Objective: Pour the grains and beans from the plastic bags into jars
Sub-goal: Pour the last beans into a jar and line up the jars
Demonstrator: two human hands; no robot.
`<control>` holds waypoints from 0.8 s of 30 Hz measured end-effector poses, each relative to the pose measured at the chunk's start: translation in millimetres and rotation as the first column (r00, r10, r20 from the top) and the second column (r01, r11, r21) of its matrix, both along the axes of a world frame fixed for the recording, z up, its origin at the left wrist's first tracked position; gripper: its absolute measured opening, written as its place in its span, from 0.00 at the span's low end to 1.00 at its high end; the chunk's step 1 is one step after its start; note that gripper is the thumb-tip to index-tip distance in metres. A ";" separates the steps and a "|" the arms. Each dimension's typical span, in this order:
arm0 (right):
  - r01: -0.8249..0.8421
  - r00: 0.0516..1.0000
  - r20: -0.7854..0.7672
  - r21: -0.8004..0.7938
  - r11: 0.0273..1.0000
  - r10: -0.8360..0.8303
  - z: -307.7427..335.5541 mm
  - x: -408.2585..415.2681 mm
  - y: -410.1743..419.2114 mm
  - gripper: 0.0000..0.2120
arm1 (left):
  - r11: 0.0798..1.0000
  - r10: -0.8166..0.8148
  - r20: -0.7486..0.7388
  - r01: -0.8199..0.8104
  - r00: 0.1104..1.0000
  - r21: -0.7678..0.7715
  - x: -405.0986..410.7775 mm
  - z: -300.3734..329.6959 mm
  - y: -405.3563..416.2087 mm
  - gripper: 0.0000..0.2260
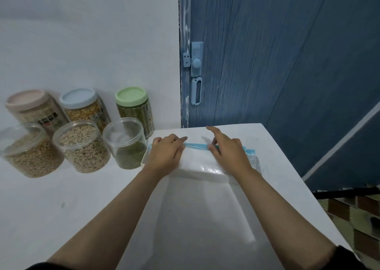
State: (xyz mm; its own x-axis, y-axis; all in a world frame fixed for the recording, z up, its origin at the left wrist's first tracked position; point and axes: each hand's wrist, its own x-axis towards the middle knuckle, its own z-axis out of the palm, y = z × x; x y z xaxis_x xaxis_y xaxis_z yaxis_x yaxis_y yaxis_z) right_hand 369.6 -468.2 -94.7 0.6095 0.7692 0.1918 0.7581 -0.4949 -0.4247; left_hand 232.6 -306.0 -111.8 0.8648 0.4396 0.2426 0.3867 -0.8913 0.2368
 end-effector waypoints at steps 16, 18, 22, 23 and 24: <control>0.101 0.994 0.056 -0.045 0.994 -0.099 -25.9 -33.7 -37.1 0.25 | 0.998 0.066 0.124 -0.066 0.990 0.000 -24.3 -13.3 -7.9 0.10; 0.144 0.984 0.116 -0.072 0.987 -0.135 -28.3 -27.6 -33.6 0.24 | 1.000 0.001 0.130 -0.002 0.991 0.007 -33.1 -14.6 -12.8 0.20; 0.148 0.950 0.267 0.071 0.986 -0.162 -37.7 -9.9 -23.3 0.19 | 0.982 -0.069 0.079 0.054 0.994 0.179 -39.6 -35.9 -19.1 0.22; 0.149 0.951 0.265 0.051 0.987 -0.157 -35.9 -5.4 -18.8 0.19 | 0.978 -0.061 0.066 0.046 0.996 0.204 -36.8 -37.9 -17.5 0.22; 0.153 0.957 0.250 -0.008 0.988 -0.146 -33.3 -1.3 -13.6 0.20 | 0.975 -0.050 0.058 0.036 0.997 0.219 -32.6 -38.3 -15.6 0.22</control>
State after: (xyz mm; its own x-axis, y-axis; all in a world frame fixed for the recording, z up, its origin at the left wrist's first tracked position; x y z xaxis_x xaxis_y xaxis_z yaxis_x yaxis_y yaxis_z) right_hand 368.3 -481.8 -128.0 0.6538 0.6799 0.3321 0.7545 -0.6191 -0.2178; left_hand 200.0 -321.7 -150.1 0.8616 0.3332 0.3829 0.3373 -0.9396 0.0585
